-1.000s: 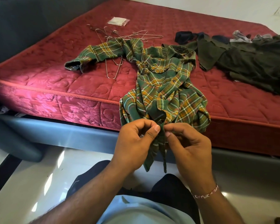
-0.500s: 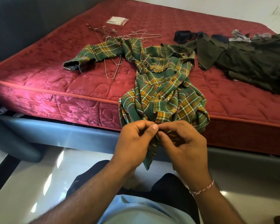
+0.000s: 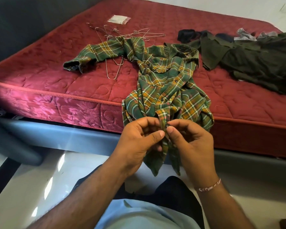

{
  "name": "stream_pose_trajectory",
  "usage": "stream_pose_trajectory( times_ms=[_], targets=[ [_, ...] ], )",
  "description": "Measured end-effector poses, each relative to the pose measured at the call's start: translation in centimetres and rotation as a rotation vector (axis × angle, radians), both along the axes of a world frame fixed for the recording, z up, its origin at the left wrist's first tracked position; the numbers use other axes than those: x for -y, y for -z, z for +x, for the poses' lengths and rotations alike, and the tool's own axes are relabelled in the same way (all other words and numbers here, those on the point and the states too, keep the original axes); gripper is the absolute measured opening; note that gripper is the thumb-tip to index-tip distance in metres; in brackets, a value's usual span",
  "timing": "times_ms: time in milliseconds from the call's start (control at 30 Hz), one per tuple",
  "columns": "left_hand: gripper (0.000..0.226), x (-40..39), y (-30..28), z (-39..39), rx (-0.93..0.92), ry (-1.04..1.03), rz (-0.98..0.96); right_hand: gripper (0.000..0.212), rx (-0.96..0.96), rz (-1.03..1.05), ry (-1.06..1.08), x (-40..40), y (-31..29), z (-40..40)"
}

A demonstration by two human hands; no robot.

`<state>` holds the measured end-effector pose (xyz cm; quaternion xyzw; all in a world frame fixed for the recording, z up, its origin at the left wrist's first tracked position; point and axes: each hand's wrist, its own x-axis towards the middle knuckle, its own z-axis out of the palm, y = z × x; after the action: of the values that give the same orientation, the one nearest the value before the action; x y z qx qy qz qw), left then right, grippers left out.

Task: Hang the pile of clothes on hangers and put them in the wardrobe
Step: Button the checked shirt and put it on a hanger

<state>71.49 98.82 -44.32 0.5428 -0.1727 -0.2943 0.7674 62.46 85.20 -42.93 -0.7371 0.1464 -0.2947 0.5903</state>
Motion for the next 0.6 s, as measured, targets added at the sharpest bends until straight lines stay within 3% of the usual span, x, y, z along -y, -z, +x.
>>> stream_pose_trajectory(
  times_ms=[100, 167, 367, 600],
  targets=[
    [0.027, 0.1, -0.7, 0.6, 0.071, -0.008, 0.027, 0.014, -0.015, 0.249, -0.009, 0.3, 0.0, 0.1],
    [0.024, 0.1, -1.2, 1.6, 0.174, -0.074, 0.086, 0.016, 0.0, 0.281, 0.029, 0.8, -0.2, 0.4],
    [0.021, 1.7, -4.2, 7.7, 0.499, -0.237, 0.128, 0.015, 0.131, 0.113, 0.13, 5.2, -3.5, 4.9],
    [0.021, 9.5, -6.7, 22.4, 0.908, -0.293, 0.418, 0.017, 0.093, -0.283, 0.166, 14.3, -6.1, 20.9]
  ],
)
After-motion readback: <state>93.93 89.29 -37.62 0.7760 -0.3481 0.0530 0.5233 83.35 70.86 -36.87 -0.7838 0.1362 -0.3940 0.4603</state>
